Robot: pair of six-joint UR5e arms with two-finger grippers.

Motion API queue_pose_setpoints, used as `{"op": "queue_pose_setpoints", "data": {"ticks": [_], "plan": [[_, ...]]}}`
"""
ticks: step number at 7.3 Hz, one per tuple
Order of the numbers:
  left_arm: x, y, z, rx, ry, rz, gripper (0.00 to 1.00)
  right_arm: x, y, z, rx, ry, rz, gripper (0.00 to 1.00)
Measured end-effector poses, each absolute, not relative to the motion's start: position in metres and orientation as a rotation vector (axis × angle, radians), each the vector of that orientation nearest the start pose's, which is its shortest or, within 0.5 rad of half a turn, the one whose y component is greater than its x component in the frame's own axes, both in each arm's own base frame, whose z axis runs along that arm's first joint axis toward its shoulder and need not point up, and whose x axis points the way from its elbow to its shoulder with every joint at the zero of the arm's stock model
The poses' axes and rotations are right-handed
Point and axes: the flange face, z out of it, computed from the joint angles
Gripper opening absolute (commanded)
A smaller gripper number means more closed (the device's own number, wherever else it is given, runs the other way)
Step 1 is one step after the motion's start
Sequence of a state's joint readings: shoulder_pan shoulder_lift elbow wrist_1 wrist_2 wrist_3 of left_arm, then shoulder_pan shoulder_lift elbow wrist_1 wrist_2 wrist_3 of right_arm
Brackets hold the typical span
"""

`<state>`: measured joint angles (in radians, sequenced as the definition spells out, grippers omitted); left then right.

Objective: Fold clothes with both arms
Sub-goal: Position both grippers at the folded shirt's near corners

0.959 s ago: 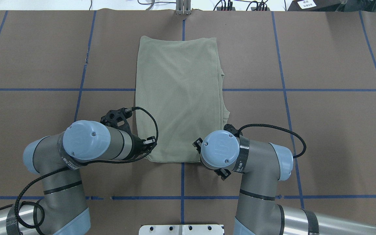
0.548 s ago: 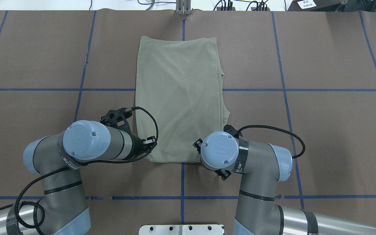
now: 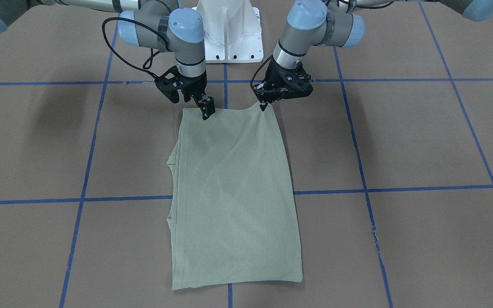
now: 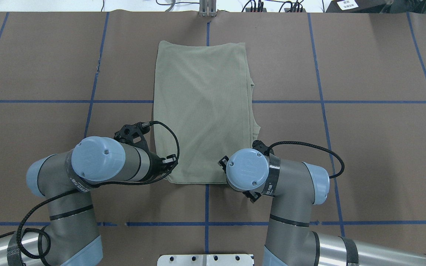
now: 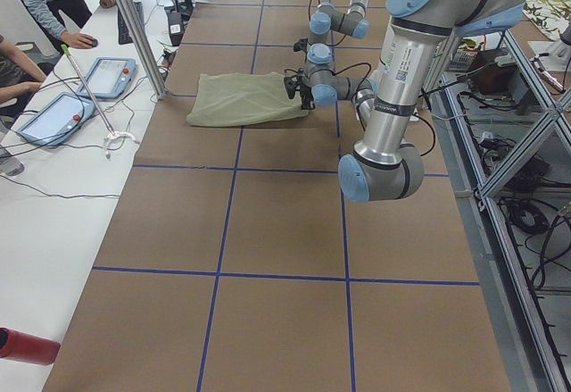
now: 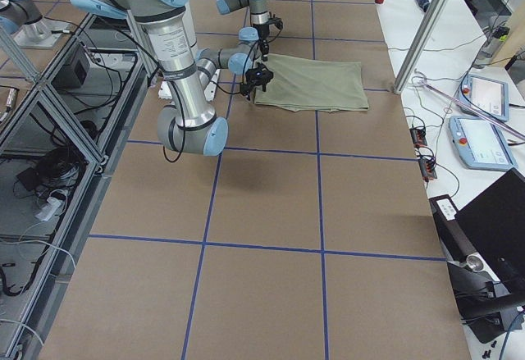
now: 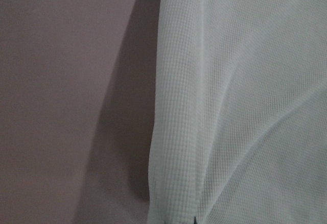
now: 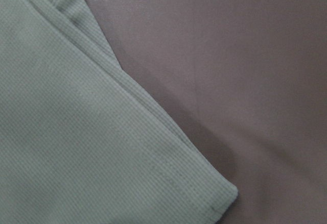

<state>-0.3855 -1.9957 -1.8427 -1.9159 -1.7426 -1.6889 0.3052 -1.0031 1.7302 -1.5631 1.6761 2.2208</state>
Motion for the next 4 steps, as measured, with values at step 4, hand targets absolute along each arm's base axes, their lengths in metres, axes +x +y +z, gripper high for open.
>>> {"op": "queue_pose_setpoints", "data": {"ticks": [4], "plan": [[0.5221,-0.338,0.2623,-0.016,1.056,-0.368,0.0,-0.5994,-0.3186,0.2641,-0.218,-0.732,0.86,1.0]]}}
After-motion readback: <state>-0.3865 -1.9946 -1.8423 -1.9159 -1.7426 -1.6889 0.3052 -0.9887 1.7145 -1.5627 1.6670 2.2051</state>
